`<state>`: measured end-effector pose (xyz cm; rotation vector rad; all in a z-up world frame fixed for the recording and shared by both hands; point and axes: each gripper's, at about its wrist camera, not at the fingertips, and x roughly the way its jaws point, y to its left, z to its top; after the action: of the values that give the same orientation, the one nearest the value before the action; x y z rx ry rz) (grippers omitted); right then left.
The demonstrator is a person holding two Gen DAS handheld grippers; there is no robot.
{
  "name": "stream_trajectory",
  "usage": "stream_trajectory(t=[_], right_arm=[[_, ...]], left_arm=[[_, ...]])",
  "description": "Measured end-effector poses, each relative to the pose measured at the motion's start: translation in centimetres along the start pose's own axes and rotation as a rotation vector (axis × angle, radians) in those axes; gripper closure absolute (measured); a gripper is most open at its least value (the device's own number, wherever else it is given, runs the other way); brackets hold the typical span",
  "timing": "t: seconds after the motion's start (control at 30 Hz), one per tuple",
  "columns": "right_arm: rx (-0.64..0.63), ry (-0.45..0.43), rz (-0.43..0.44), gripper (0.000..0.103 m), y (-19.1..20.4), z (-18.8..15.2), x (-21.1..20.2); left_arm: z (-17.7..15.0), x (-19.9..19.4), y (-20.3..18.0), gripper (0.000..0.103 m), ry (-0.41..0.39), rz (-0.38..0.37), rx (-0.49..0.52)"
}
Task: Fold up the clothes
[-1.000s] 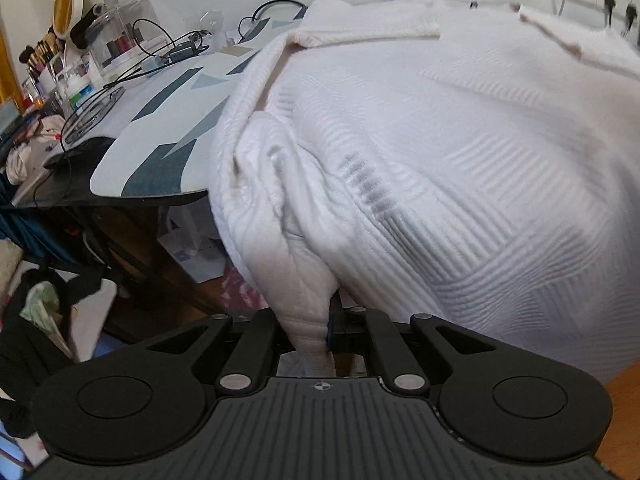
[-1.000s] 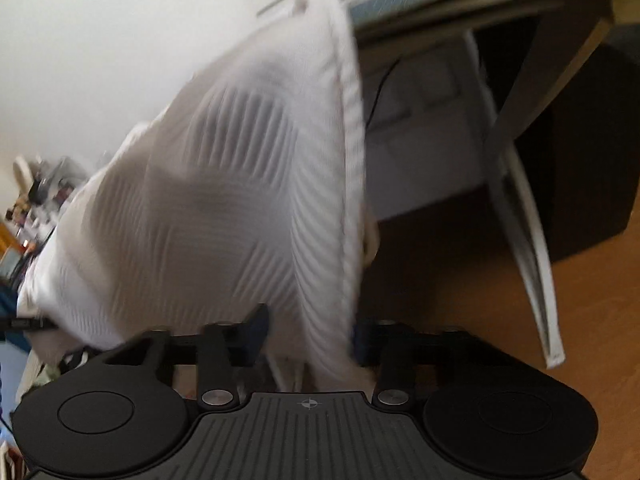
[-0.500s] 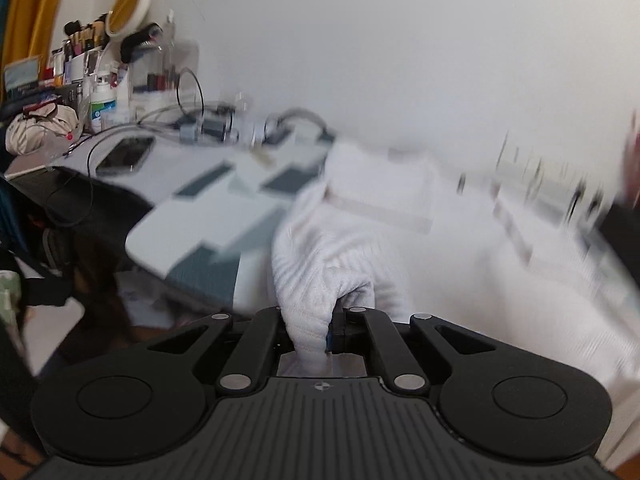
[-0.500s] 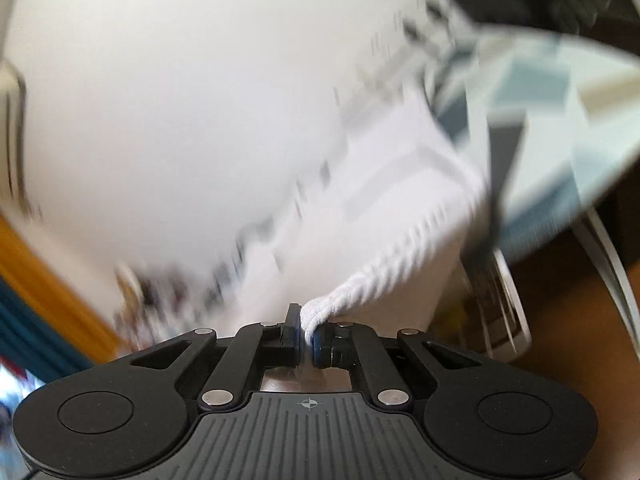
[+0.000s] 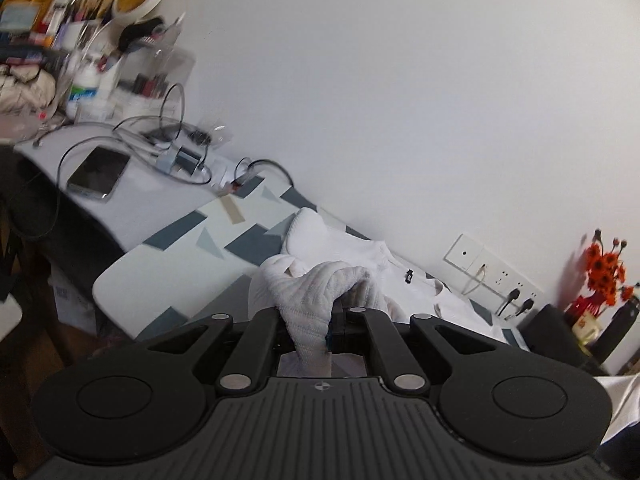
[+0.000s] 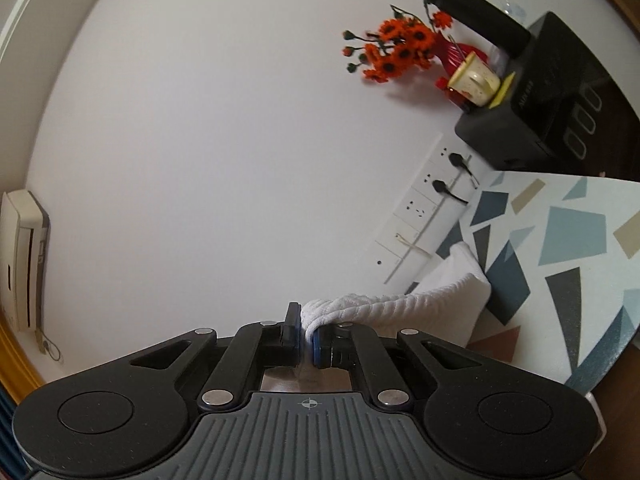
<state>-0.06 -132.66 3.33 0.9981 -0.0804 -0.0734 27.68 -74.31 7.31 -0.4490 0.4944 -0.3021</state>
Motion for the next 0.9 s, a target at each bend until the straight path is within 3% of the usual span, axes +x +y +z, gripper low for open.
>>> stream_trajectory(t=[0.2,0.37,0.6,0.9], right_arm=[[-0.006,-0.031,-0.028,0.098,2.3,-1.0,-1.1],[-0.014,-0.026,-0.079,0.098,2.8,0.1,2.1],[0.033,-0.028,-0.159,0.098,2.3,3.6,10.3],[0.104,0.016,-0.240,0.098,-4.2,5.9,23.9]], left_arm=[[0.5,-1.5,1.2,0.098,0.003,-0.003,0.058],[2.8,0.8,1.5,0.098,-0.021,-0.011,0.062],[7.9,9.2,-1.0,0.098,-0.019,-0.018,0.049],[10.5,23.1,-4.8,0.098,0.064,0.102,0.050]])
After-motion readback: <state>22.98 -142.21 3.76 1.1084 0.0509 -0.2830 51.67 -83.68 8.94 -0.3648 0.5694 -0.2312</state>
